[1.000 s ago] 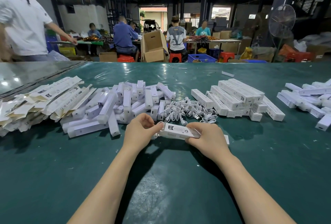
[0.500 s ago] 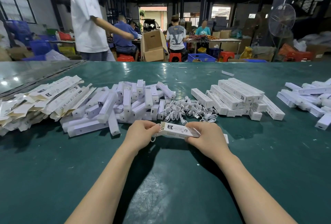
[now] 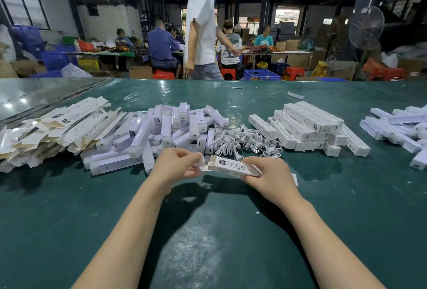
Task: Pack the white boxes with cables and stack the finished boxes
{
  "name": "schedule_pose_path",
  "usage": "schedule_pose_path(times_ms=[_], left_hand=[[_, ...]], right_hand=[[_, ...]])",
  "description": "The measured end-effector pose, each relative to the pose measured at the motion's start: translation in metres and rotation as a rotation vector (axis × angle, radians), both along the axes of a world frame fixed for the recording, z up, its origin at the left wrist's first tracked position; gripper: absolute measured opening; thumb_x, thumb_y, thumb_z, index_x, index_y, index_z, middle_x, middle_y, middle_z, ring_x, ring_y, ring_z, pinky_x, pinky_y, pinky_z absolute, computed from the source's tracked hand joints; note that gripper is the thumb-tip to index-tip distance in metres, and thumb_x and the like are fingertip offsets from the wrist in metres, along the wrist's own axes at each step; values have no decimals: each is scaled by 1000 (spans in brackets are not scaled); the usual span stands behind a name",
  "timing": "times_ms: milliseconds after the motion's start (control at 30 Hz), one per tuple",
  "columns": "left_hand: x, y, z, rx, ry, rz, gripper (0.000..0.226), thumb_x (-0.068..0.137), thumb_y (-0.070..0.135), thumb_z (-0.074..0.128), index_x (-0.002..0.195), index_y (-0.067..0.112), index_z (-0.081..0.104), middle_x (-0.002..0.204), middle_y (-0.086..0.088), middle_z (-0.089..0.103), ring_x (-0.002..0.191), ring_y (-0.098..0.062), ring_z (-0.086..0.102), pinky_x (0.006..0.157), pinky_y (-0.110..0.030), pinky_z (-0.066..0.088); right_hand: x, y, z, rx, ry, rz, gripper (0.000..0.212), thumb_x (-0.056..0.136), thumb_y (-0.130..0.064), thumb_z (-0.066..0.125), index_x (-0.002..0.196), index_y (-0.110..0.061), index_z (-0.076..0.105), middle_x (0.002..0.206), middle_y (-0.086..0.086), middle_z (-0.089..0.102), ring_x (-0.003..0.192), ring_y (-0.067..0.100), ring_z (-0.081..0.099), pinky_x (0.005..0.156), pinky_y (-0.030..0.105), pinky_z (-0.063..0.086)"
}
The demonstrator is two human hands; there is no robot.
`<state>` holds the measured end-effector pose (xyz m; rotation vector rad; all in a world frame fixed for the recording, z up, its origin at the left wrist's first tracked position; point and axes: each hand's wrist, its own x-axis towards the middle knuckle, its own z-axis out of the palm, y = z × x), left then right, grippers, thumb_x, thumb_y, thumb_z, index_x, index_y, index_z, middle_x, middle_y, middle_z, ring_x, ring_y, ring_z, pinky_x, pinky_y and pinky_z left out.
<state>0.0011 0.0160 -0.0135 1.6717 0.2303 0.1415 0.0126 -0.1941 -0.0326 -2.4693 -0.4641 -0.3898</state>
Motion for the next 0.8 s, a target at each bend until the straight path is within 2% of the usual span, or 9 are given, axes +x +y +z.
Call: schedule_pose_path(times_ms=[133, 233, 300, 400, 433, 500, 567, 700, 800], left_hand=[[-1, -2, 4, -377, -20, -66, 14, 86, 2, 58, 71, 1, 60, 57, -3, 68, 51, -10, 65, 49, -17, 52], [-2, -4, -1, -382, -1, -90, 14, 87, 1, 57, 74, 2, 61, 58, -4, 68, 51, -10, 64, 48, -17, 52], [-1, -3, -4, -310, -5, -83, 14, 87, 2, 58, 73, 4, 60, 57, -1, 68, 50, -8, 64, 47, -16, 51], [0, -2, -7, -243, -21, -73, 15, 87, 2, 59, 72, 5, 59, 58, -1, 68, 49, -6, 62, 47, -15, 50], [0, -1, -8, -243, -27, -72, 16, 86, 2, 59, 71, 5, 59, 61, -3, 68, 49, -6, 62, 47, -15, 50], [0, -2, -9, -220, -55, -68, 18, 84, 0, 61, 68, 4, 59, 69, -8, 67, 51, -7, 62, 49, -16, 51], [0, -3, -10, -179, -93, -59, 20, 83, -3, 62, 65, 5, 56, 71, -9, 66, 54, -11, 63, 51, -17, 52], [-1, -7, -12, -32, -120, -41, 23, 77, -8, 65, 64, 5, 52, 64, -9, 64, 51, -12, 63, 53, -19, 54], [-2, -8, -13, 67, -85, 2, 23, 74, -8, 64, 61, 6, 53, 64, -11, 62, 53, -16, 59, 53, -21, 55]], right_hand=[[0, 0, 1, 151, 24, 18, 28, 69, -14, 72, 95, -25, 72, 87, -7, 71, 81, 10, 57, 70, 21, 36], [-1, 1, 1, 266, 40, 51, 26, 64, -11, 77, 86, -25, 73, 74, -14, 66, 78, 9, 61, 72, 21, 41], [-2, 2, 2, 272, 32, 71, 30, 63, -10, 77, 80, -33, 70, 71, -16, 67, 77, 8, 62, 74, 23, 43], [-4, 3, 4, 232, 13, 107, 54, 64, -10, 77, 86, -52, 53, 79, -41, 58, 85, 4, 60, 75, 22, 44], [-4, 3, 4, 232, 12, 107, 51, 63, -9, 77, 86, -50, 56, 78, -40, 60, 84, 4, 60, 76, 22, 44], [-2, 3, 1, 245, 19, 96, 33, 62, -9, 78, 83, -33, 70, 82, -20, 70, 80, 9, 64, 78, 26, 46], [-3, 4, 2, 220, 16, 87, 29, 62, -9, 78, 88, -22, 74, 86, -5, 73, 84, 17, 65, 80, 30, 46], [-4, 8, 1, 29, -35, 75, 24, 69, -19, 73, 93, -23, 71, 79, 0, 67, 81, 20, 55, 69, 29, 31], [-6, 12, -1, -56, -68, 69, 23, 73, -24, 69, 96, -26, 68, 82, 0, 66, 84, 20, 52, 68, 30, 28]])
